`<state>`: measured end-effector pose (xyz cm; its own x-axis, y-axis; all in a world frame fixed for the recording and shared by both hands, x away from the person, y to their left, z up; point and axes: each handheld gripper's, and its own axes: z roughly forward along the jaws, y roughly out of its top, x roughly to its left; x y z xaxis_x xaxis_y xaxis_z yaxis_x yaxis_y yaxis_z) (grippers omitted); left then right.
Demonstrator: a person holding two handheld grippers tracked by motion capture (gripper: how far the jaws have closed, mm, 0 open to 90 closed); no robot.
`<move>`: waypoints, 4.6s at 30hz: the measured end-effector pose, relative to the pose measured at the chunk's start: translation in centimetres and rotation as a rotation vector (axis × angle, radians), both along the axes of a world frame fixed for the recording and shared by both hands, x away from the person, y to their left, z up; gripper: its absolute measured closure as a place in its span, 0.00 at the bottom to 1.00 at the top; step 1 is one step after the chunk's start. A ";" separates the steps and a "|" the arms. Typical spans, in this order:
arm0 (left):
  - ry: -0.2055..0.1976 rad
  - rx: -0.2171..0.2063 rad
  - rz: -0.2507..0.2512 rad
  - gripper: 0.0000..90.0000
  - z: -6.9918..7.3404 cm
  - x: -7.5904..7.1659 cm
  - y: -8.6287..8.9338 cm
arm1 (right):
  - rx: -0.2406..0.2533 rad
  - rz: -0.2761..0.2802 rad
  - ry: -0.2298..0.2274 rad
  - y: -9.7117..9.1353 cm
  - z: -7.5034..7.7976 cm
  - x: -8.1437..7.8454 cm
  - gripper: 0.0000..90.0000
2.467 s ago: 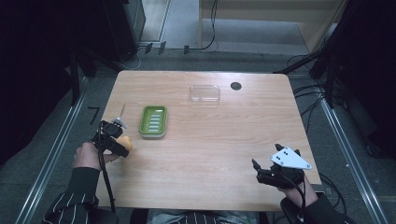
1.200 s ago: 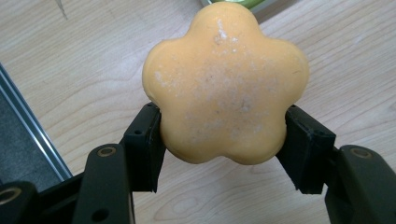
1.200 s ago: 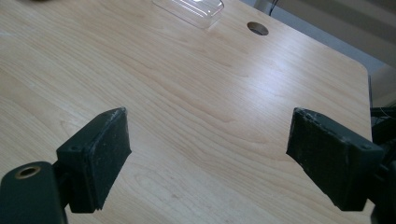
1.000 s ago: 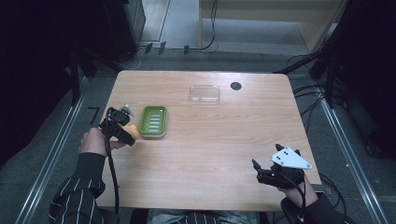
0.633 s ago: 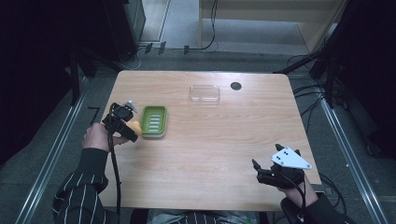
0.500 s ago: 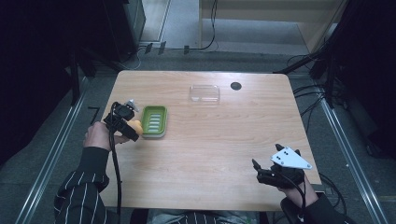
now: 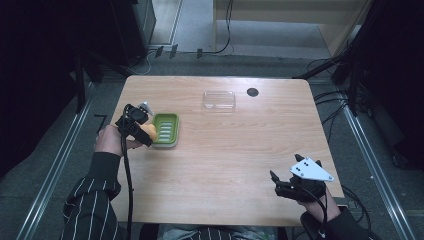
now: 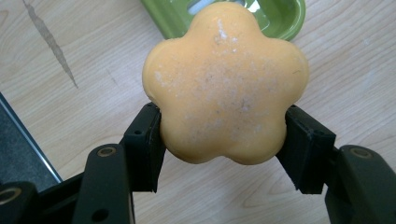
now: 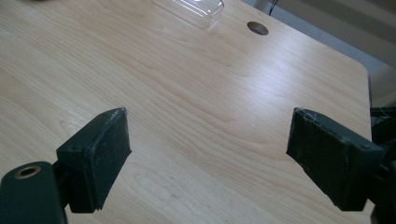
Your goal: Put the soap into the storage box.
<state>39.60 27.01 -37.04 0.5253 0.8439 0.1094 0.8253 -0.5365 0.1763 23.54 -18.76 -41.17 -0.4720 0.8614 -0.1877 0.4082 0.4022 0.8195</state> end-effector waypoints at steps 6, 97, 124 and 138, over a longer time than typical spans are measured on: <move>-0.002 -0.003 -0.012 0.44 0.2 0.7 -0.5 | -0.003 0.001 -0.001 0.0 0.0 0.0 0.15; 0.045 0.103 -0.068 0.44 -5.7 6.9 -4.3 | 0.000 -0.003 0.002 -0.1 0.0 0.0 0.15; -0.005 0.112 -0.007 0.16 -4.3 6.1 -4.0 | -0.001 -0.002 0.000 0.0 0.0 0.0 0.15; -0.001 0.096 -0.003 0.14 -2.3 3.8 -3.9 | -0.002 -0.003 -0.004 -0.1 0.0 -0.1 0.15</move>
<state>43.43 23.06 -39.35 0.5278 0.8279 0.1900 0.8233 -0.5536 0.1251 23.43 -18.81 -41.14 -0.4691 0.8622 -0.1910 0.4063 0.4027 0.8202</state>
